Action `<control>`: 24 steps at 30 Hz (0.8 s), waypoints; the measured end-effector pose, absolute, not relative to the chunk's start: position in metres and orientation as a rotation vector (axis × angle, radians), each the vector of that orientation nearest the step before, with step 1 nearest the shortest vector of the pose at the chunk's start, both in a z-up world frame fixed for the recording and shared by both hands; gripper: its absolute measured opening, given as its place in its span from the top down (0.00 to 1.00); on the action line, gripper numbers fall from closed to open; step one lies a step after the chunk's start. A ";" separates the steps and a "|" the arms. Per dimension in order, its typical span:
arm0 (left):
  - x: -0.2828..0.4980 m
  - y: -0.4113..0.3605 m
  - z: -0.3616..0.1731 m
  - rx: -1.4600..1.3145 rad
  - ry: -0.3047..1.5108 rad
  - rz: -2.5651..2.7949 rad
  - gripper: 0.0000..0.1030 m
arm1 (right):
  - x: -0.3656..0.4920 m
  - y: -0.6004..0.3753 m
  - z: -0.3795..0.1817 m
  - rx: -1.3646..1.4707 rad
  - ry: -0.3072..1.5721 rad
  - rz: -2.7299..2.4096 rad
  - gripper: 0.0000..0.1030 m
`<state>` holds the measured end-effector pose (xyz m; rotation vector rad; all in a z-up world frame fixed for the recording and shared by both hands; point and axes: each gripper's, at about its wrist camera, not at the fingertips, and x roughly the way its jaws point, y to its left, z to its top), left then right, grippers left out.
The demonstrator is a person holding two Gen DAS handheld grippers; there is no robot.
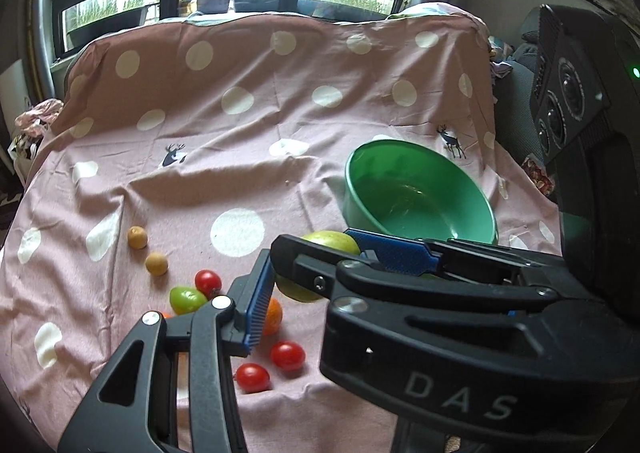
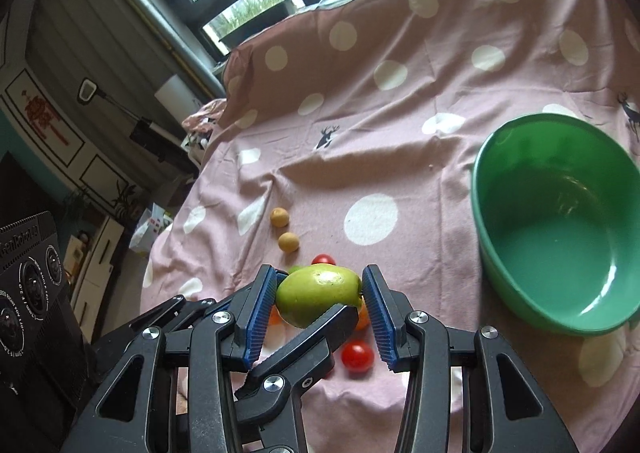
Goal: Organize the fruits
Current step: 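Carry the held fruit with the right tool over the green bowl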
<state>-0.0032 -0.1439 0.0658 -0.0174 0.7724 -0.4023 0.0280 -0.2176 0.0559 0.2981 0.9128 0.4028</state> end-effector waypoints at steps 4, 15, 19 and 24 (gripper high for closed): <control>-0.002 -0.166 0.075 0.021 0.736 -0.450 0.58 | 0.023 -0.238 0.067 0.329 0.857 0.368 0.53; 0.009 -0.222 0.078 0.083 0.705 -0.595 0.58 | 0.015 -0.300 0.075 0.411 0.785 0.230 0.53; 0.014 -0.241 0.075 0.104 0.708 -0.649 0.58 | 0.014 -0.319 0.073 0.436 0.775 0.174 0.53; 0.020 -0.259 0.068 0.097 0.722 -0.706 0.58 | 0.012 -0.338 0.069 0.447 0.774 0.111 0.53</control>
